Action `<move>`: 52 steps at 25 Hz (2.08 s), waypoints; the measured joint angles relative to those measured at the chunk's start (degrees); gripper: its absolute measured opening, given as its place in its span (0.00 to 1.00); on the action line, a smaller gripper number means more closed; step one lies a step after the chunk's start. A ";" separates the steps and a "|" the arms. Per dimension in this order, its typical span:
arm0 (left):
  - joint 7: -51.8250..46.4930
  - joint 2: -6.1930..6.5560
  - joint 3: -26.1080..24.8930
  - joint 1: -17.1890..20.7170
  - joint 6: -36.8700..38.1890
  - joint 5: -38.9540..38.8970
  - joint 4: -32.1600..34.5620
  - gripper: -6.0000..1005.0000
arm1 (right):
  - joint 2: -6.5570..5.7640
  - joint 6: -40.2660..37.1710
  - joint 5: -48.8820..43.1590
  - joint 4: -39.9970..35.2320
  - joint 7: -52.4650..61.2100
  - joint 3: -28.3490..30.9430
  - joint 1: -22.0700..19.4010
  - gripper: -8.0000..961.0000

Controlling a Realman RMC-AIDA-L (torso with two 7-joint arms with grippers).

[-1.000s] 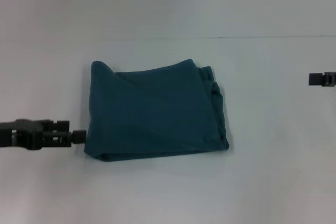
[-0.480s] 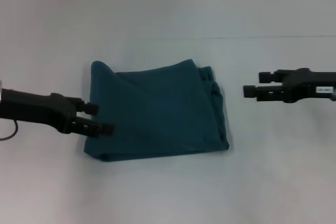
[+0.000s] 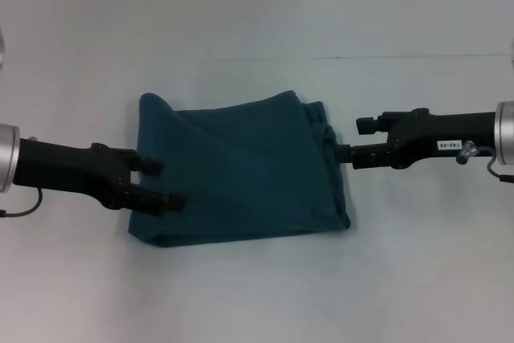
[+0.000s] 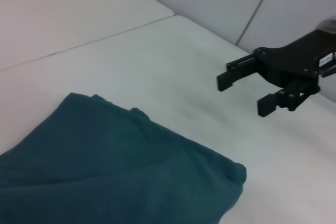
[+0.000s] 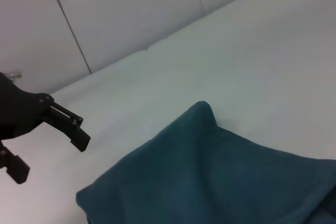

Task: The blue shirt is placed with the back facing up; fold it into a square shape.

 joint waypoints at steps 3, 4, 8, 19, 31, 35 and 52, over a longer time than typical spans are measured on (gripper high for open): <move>0.31 -0.23 -0.12 -0.49 -0.70 -0.07 -0.19 0.95 | 0.02 -0.15 0.00 -0.01 -0.08 -0.35 0.10 0.89; -0.08 -0.25 -0.29 -0.88 -0.86 -0.17 -0.44 0.95 | 0.03 -0.27 0.06 -0.02 -0.15 -0.38 0.10 0.89; -4.44 -0.28 -0.53 -3.31 -1.46 -0.17 -2.55 0.95 | 0.05 -0.33 1.50 -0.01 -0.77 -0.41 -0.16 0.89; -12.69 0.65 3.06 -7.06 -2.99 0.29 -1.93 0.94 | 0.11 -0.06 2.75 -0.01 -1.58 -0.42 -0.49 0.89; -13.87 0.11 1.45 -4.81 -4.66 -0.16 -1.70 0.95 | 0.32 -2.31 5.34 2.18 -7.28 -0.58 -0.86 0.89; -12.50 0.13 0.78 -4.07 -4.36 -0.26 -1.70 0.95 | 0.28 -2.96 5.53 2.18 -8.44 -0.84 -0.87 0.89; -9.04 -0.55 0.62 -3.00 -0.91 -0.42 -0.48 0.94 | 0.27 -1.08 7.33 2.38 -7.21 -0.12 -0.84 0.89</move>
